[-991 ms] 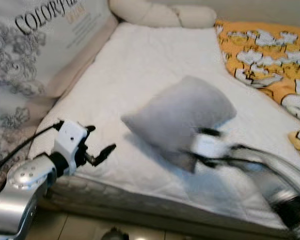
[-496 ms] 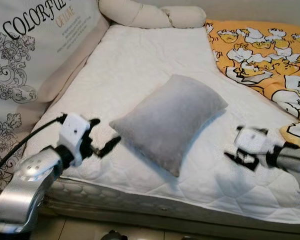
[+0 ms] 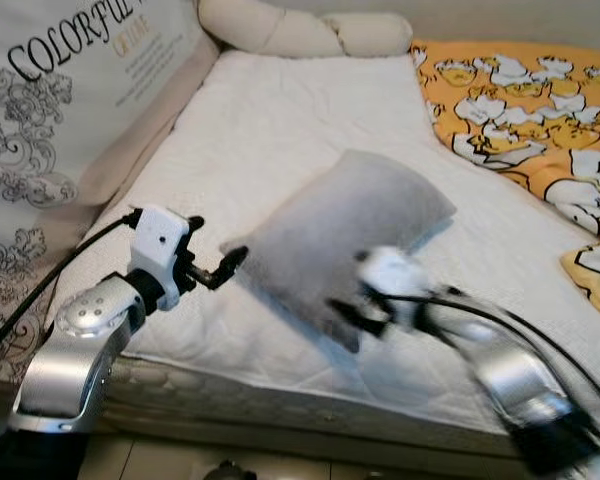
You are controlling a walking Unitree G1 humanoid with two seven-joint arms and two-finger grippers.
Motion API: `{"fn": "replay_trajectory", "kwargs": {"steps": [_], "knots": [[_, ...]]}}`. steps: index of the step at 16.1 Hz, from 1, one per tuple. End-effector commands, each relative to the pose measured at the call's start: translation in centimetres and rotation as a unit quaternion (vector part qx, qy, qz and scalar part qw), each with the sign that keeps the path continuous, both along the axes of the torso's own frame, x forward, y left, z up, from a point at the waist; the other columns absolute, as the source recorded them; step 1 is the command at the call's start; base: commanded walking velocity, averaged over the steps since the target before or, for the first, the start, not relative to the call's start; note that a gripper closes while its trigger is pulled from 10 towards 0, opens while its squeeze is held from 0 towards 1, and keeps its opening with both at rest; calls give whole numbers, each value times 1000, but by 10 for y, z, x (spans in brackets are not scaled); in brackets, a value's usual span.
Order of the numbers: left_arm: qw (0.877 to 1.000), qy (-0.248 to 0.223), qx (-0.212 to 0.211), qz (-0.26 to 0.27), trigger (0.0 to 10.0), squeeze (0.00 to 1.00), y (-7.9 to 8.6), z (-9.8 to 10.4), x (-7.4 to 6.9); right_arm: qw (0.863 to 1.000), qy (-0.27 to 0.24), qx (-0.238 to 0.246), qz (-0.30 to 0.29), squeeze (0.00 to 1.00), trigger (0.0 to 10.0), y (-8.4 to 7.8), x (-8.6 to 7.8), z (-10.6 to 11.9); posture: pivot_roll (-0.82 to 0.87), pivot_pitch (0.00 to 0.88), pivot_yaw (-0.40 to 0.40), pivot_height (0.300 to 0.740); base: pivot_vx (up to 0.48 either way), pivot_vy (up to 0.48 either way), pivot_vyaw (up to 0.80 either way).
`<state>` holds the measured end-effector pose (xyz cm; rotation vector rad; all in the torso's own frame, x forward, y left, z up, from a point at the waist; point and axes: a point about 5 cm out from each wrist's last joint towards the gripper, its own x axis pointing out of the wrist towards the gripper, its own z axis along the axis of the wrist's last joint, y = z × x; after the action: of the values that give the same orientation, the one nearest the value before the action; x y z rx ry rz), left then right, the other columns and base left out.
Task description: Clean up the room
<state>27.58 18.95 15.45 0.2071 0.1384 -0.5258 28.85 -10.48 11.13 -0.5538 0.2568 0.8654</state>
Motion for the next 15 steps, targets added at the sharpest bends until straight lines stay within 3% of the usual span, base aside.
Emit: {"fn": "replay_trajectory", "kwargs": {"steps": [1, 2, 3, 4, 5, 7, 8, 9, 11, 12, 15], "knots": [[1000, -6, 6, -2, 10000, 0, 0, 3, 0, 1000, -1, -21, 7, 1000, 10000, 4, 1, -4, -36, 34, 18, 740, 0, 0, 0], [1000, -5, 9, -2, 10000, 0, 0, 2, -1, 999, -9, -52, 12, 1000, 10000, 11, 5, -8, -31, 36, 11, 740, 0, 0, 0], [1000, -1, 17, -5, 10000, 0, 1, 2, -5, 991, -35, -131, 19, 1000, 10000, 20, 13, -18, -22, 41, 3, 740, 0, 0, 0], [1000, 0, 20, -4, 10000, 0, 2, 1, -6, 986, -42, -158, 25, 1000, 10000, 23, 14, -22, -22, 41, 3, 740, 0, 0, 0], [1000, 6, 25, -6, 10000, 0, 4, 0, -11, 972, -42, -223, 53, 1000, 10000, 31, 16, -34, -19, 43, 3, 740, 0, 0, 0], [999, 18, 31, -18, 10000, 0, 4, -2, -15, 964, -26, -257, 58, 1000, 10000, 36, 17, -48, -17, 43, 5, 740, 0, 0, 0], [999, 25, 32, -30, 10000, 0, 2, -3, -18, 959, -31, -277, 59, 0, 10000, 37, 18, -53, -17, 44, 5, 740, 0, 0, 0], [997, 40, 33, -58, 10000, 0, -1, -5, -24, 951, -52, -299, 49, 0, 10000, 39, 22, -57, -14, 44, 3, 740, 0, 0, 0], [996, 44, 33, -67, 10000, 0, -2, -4, -26, 952, -62, -297, 38, 0, 10000, 41, 26, -56, -14, 46, 2, 740, 0, 0, 0], [996, 46, 32, -70, 10000, 0, -2, -4, -27, 954, -64, -291, 30, 0, 0, 42, 28, -55, -16, 46, 2, 740, 0, 0, 0], [995, 50, 35, -73, 10000, 0, -2, -4, -28, 958, -59, -279, 25, 0, 0, 43, 32, -55, -19, 45, 7, 740, 0, 0, 0]]}}
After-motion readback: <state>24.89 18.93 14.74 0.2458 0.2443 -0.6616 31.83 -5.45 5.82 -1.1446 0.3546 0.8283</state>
